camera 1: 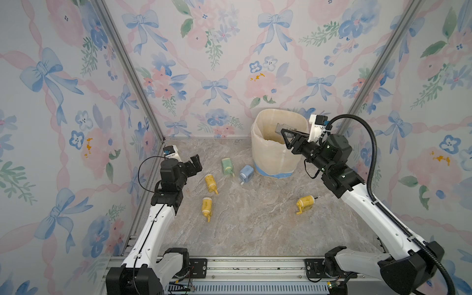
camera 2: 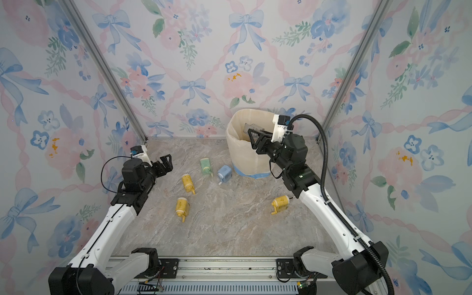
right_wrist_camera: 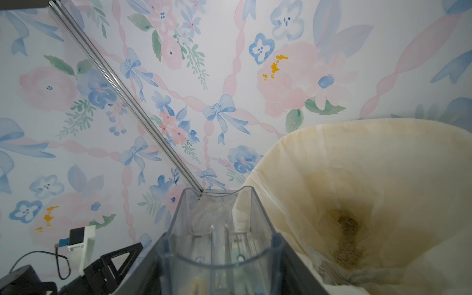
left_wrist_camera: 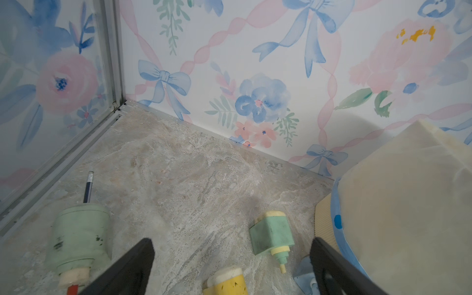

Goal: Take out the pencil sharpener tray and clean the shavings
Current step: Place the container at the center of the board.

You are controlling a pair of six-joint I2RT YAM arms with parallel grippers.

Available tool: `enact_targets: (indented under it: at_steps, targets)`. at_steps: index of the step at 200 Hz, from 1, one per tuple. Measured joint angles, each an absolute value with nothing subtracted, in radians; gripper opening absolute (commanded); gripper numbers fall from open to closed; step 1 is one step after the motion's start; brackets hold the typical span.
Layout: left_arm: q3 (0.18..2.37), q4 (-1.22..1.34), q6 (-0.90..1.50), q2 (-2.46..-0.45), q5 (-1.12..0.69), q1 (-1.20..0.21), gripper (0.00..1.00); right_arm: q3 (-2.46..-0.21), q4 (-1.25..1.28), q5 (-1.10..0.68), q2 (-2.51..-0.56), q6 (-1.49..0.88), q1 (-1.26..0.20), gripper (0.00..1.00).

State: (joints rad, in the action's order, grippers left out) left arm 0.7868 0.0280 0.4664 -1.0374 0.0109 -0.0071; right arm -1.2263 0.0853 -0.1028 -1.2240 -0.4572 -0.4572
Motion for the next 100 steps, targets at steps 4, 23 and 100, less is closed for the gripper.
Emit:
enact_targets:
  at_steps: [4, 23, 100]
  targets:
    - [0.787, 0.028, 0.469, -1.037, 0.016, -0.002, 0.98, -1.223, 0.082, -0.085, -1.22, -0.424, -0.471, 0.46]
    - [0.786, 0.028, 0.477, -1.031, 0.046, 0.019, 0.98, -1.208, 0.073, 0.007, -1.197, -0.295, -0.549, 0.47]
    - [0.77, 0.028, 0.511, -1.011, -0.001, 0.079, 0.98, -1.014, 0.102, 0.284, -1.111, -0.017, -0.758, 0.47]
